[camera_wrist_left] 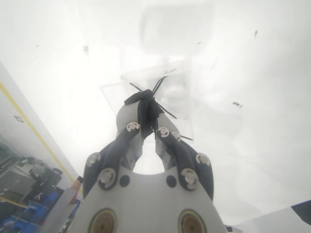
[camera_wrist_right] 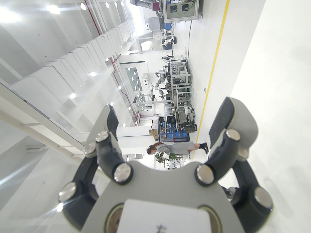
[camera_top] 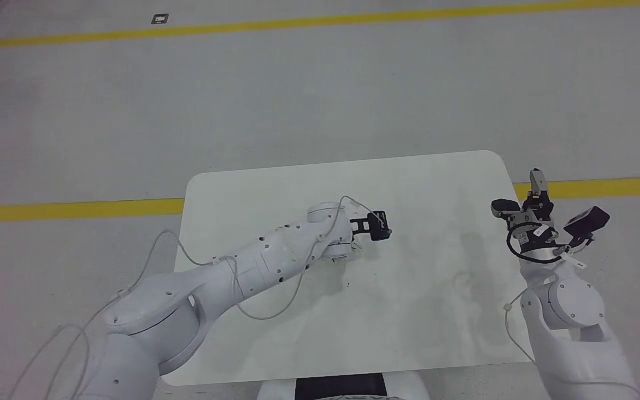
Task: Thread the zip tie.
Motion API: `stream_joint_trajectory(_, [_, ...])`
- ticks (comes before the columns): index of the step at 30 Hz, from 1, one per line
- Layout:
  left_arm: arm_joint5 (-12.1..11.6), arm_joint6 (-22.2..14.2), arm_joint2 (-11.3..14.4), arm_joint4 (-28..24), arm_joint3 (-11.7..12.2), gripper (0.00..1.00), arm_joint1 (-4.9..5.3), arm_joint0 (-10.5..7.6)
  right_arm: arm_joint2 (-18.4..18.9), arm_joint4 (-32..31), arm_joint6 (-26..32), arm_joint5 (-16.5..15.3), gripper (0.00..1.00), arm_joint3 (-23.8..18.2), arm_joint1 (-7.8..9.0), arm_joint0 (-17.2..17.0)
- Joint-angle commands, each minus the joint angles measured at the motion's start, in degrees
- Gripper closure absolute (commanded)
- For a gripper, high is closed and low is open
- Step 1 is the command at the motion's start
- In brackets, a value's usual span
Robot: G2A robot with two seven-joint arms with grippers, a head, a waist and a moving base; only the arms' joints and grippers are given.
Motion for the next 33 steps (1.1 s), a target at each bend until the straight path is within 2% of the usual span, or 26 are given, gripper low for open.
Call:
stream_joint_trajectory(1, [0.00,-0.09,0.00,0.01,-0.52,1.00,0.30,-0.03,0.00,0.00,0.00,0.00,0.00,0.00,0.00,0.00])
stream_joint_trajectory(8, [0.00,-0.23,-0.02,-0.26,-2.65,1.00,1.56,-0.63,0.00,0.00,0.00,0.00,0.00,0.00,0.00,0.00])
stream_joint_trajectory(22, [0.00,-1.88,-0.21,-0.60,-7.96,1.00,4.78,-0.92,0.00,0.00,0.00,0.00,0.00,0.00,0.00,0.00])
stream_joint_trajectory(28, [0.00,-2.07,0.00,-1.17,-10.47,1.00,6.74,-1.36,0.00,0.00,0.00,0.00,0.00,0.00,0.00,0.00])
stream_joint_trajectory(33, [0.00,-0.80,0.00,-3.42,-12.91,1.00,9.21,-1.53,0.00,0.00,0.00,0.00,0.00,0.00,0.00,0.00])
